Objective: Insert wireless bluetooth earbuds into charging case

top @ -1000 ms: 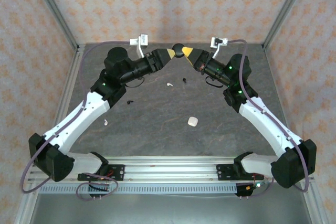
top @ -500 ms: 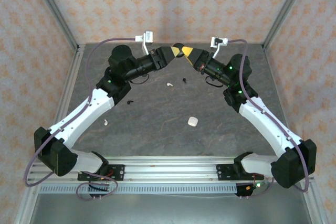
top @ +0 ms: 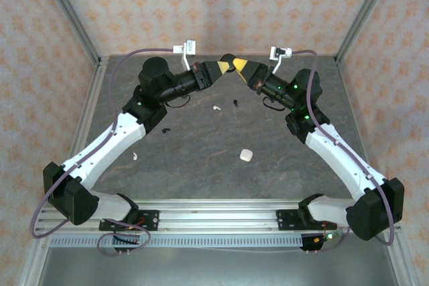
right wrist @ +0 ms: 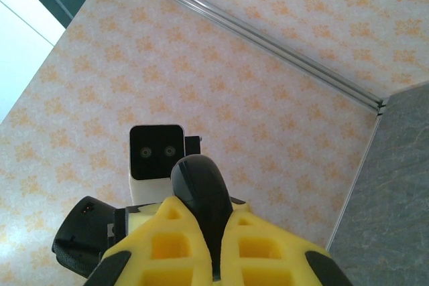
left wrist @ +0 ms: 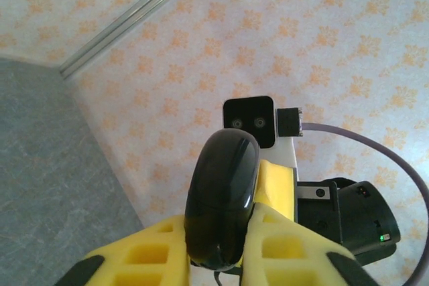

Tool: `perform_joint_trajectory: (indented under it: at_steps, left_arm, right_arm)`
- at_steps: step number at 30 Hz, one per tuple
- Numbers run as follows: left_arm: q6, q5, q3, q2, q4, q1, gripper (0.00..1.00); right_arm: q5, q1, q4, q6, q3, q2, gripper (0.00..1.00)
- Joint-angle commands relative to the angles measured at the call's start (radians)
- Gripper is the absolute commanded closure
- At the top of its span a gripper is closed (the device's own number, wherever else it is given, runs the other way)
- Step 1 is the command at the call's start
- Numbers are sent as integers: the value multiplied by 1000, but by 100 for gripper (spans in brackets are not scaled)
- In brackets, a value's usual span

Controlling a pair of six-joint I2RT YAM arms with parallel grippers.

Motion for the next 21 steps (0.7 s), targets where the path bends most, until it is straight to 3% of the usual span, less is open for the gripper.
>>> perform_joint_trajectory:
  at_steps: [1, 5, 8, 15, 21]
  left_arm:
    - [61, 39, 63, 3, -48, -12, 86]
    - [169, 30, 108, -9, -197, -12, 98]
    - [283, 34, 143, -27, -321, -12, 100]
    - [528, 102, 153, -95, -475, -12, 100]
    - [675, 100, 169, -127, -642, -11, 100]
  right_arm:
    - [-51, 9, 42, -13, 4, -14, 96]
    - [-81, 10, -15, -62, 18, -10, 77]
    - [-114, 9, -89, -120, 44, -7, 70]
    - [-186, 17, -235, -217, 104, 28, 64]
    - [-193, 18, -251, -209, 122, 59, 63]
